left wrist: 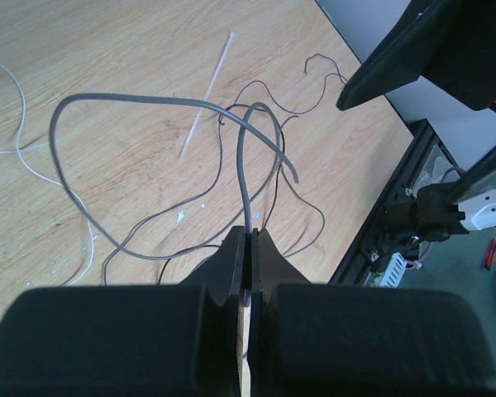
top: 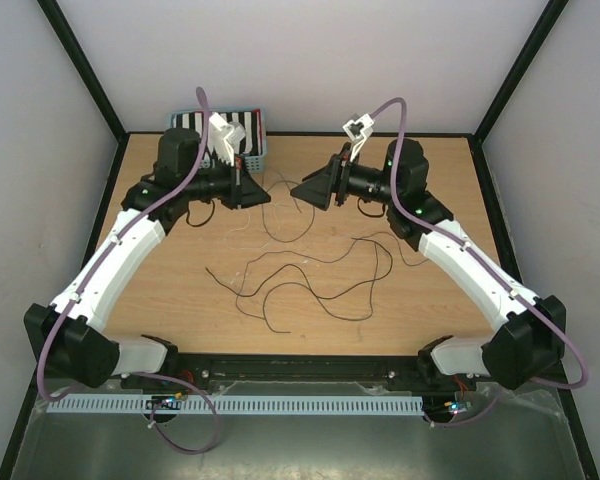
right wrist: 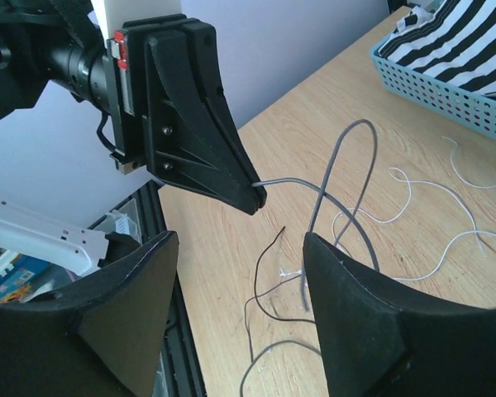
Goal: Zip-tie the wires
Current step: Straighten the cable at the center of the board.
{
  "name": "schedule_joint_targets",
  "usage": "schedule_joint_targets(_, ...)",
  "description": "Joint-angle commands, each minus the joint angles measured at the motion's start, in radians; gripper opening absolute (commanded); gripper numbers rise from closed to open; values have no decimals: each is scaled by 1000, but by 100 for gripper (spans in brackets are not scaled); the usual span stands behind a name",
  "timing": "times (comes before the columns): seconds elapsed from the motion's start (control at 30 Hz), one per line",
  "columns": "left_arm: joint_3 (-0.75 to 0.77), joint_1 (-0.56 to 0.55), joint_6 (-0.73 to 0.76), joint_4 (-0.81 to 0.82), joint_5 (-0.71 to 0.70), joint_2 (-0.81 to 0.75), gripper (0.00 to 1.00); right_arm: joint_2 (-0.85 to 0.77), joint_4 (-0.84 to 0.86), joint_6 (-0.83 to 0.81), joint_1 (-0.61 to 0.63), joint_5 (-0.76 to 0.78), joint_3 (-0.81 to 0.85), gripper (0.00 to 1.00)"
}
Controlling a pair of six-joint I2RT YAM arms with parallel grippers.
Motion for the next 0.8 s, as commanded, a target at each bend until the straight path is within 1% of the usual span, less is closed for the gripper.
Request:
schedule_joint_targets(0.0,-9,-16,17,13,4,-33,0,29,-30,-45,18,16,18,71)
schedule_joint_targets(0.13,-7,-24,16,12,-1,-37,0,55,-64,-70,31,28,27,64)
schedule_joint_targets(0.3,1,-34,14,12,-7,-39,0,61,-75,-83,44,23,1,61)
schedule_joint_targets(0.33,3,-36,14,12,-9,-38,0,59,-71,-81,48,23,-6,59)
schedule_joint_targets(0.43,7,-45,17,13,-11,-34,0,68,-66,-76,55,17,-12,48)
schedule_joint_targets(0.6,2,-51,21,12,-28,-29,0,78,-76,-74,57,5,-2,22)
schedule_joint_targets(0.77,-13,-51,25,12,-65,-40,0,61,-136,-132,58,61,9,2)
